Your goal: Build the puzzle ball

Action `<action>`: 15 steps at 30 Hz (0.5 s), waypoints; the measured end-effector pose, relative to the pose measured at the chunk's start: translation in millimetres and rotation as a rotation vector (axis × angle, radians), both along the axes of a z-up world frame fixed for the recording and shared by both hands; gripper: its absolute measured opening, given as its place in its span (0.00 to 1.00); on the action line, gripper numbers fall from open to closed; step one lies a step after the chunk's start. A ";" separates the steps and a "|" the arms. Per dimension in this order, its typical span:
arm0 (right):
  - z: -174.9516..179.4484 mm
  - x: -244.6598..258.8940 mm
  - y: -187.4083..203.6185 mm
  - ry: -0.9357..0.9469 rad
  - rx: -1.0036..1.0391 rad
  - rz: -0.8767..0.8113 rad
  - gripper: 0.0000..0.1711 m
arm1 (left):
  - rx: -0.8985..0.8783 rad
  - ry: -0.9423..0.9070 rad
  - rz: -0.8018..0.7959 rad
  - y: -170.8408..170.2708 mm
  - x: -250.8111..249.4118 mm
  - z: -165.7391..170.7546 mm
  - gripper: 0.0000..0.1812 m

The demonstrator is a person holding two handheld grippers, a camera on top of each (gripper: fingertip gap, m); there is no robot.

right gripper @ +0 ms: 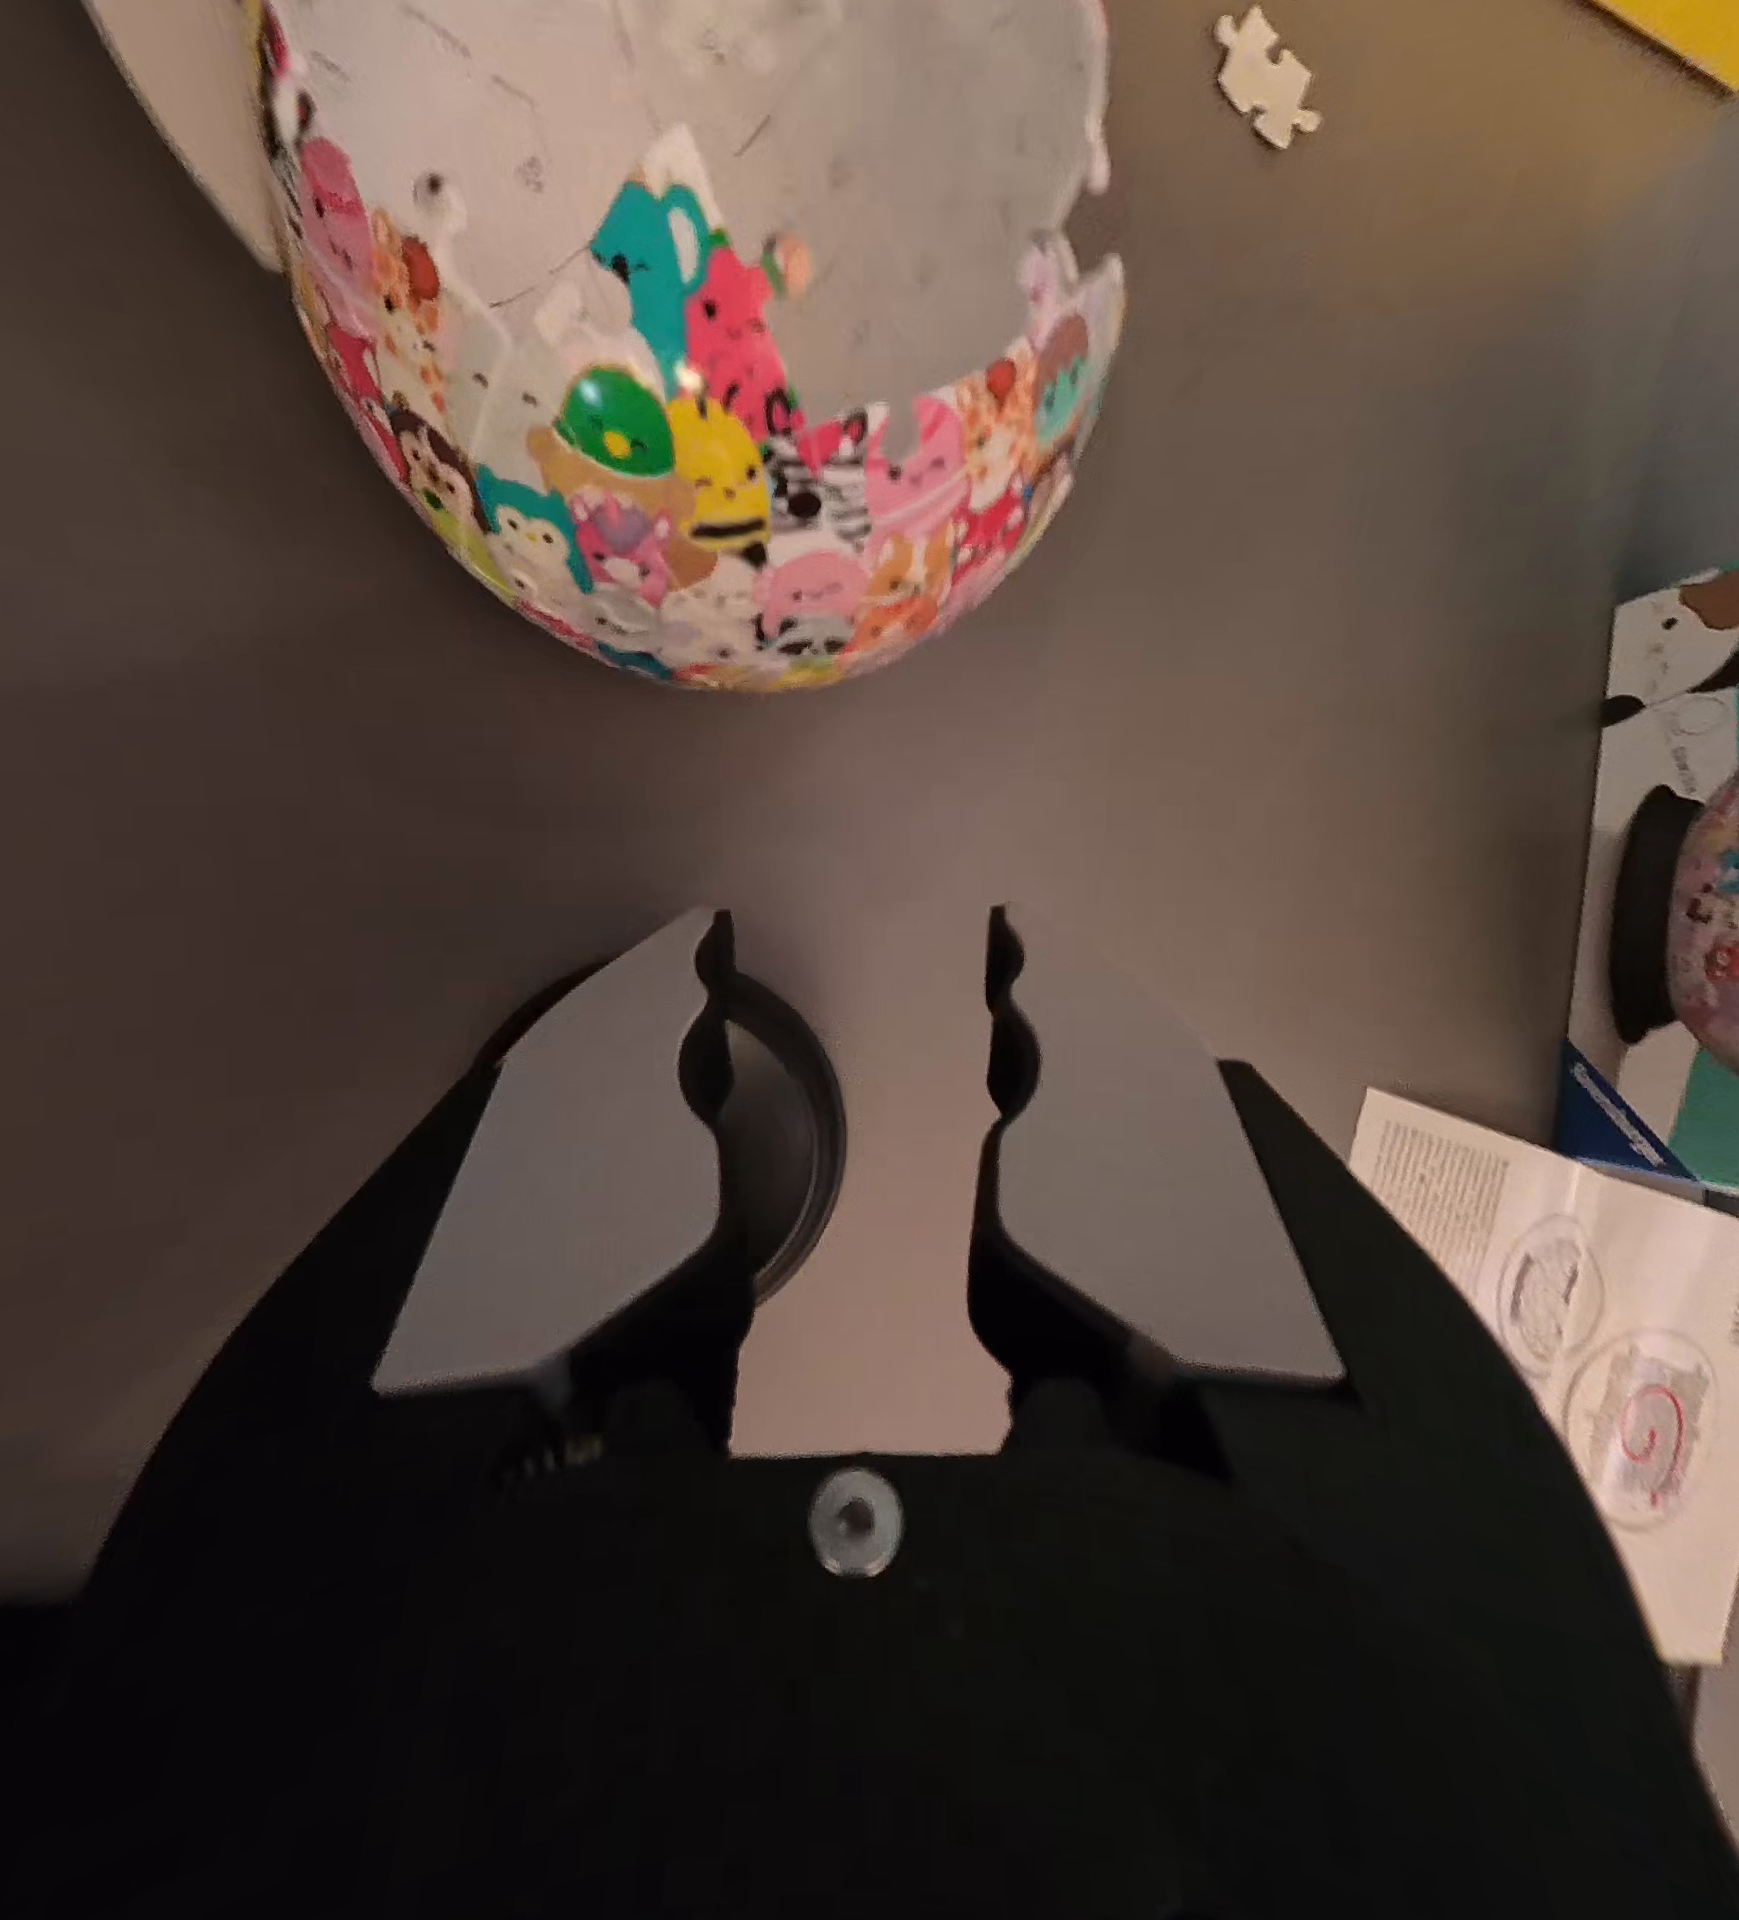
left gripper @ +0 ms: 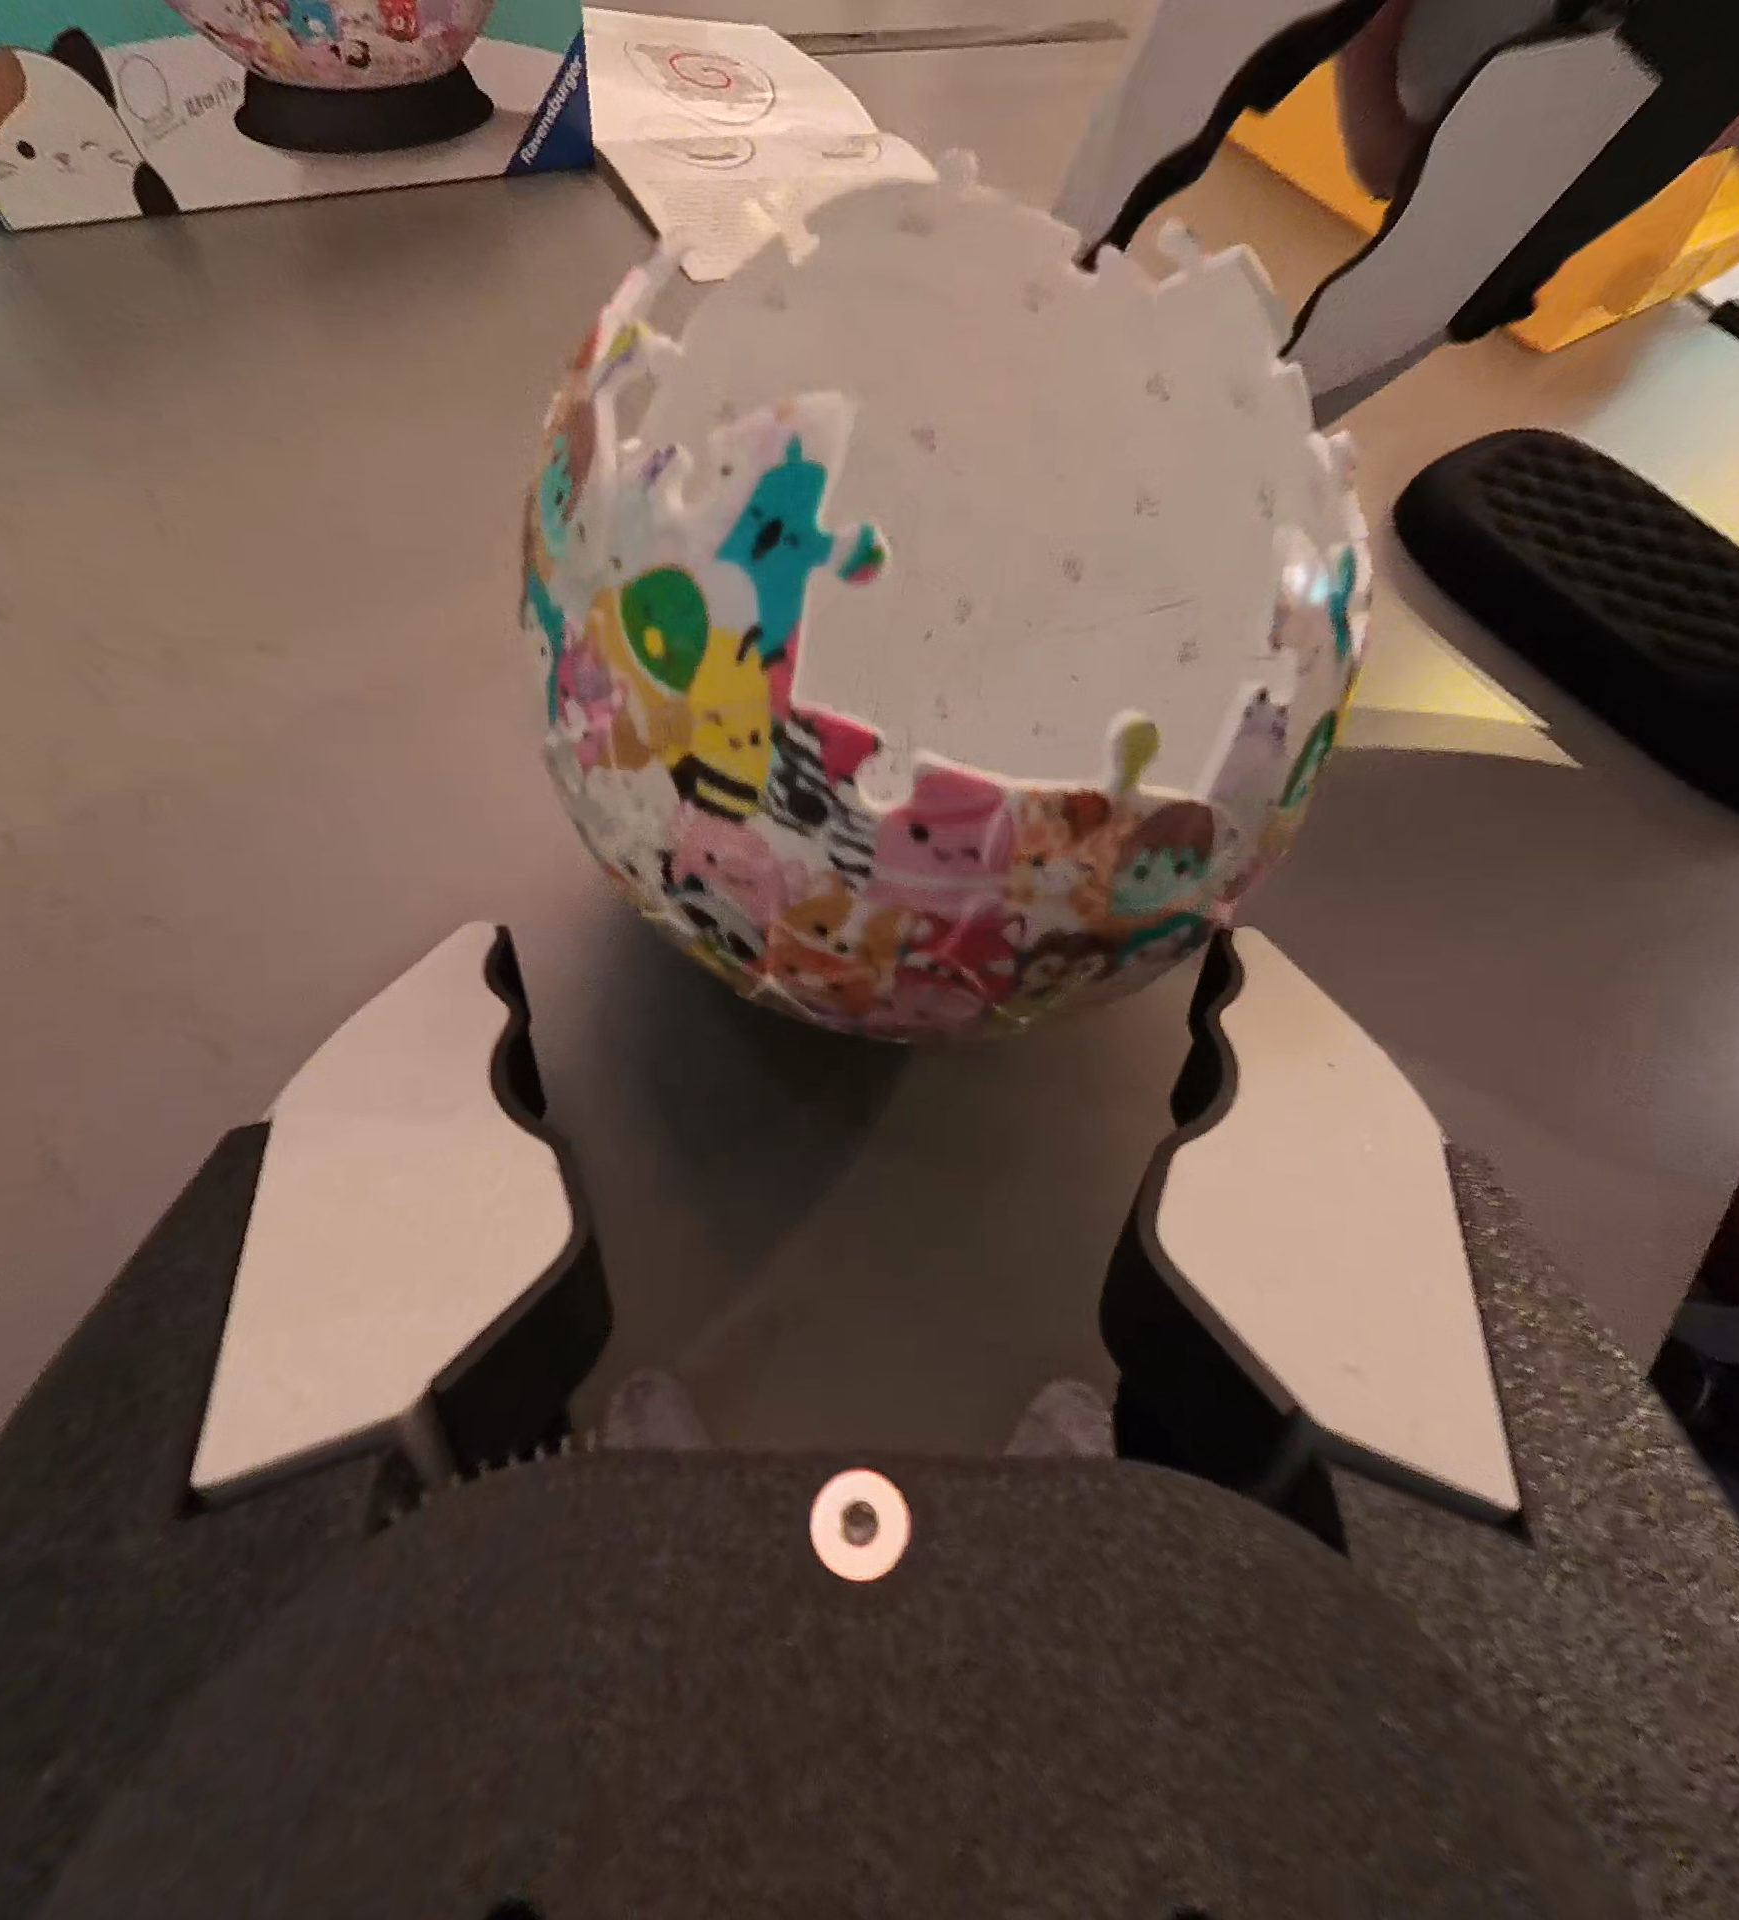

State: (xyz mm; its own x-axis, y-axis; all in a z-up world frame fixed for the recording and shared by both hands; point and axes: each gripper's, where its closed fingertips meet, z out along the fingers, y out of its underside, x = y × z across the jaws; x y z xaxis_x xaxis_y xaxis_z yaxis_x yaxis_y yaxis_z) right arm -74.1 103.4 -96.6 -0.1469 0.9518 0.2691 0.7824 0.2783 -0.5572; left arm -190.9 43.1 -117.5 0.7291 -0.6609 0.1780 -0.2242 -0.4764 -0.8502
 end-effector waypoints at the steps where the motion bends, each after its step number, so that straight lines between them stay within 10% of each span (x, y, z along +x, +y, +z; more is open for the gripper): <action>1: -1.9 -2.8 -0.5 0.000 -0.014 0.015 0.28 | -0.005 -0.010 -0.004 0.7 -0.5 1.1 0.65; 15: -16.4 -4.6 -6.0 -0.033 -0.025 0.016 0.33 | -0.028 -0.084 0.009 2.6 -26.9 5.9 0.60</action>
State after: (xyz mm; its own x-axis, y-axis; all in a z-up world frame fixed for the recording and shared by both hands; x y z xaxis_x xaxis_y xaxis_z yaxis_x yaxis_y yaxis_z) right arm -78.7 97.4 -113.0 -0.1704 0.9557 0.2399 0.7960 0.2771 -0.5381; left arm -217.8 45.7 -111.6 0.7166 -0.6483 0.2572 -0.1481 -0.5018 -0.8522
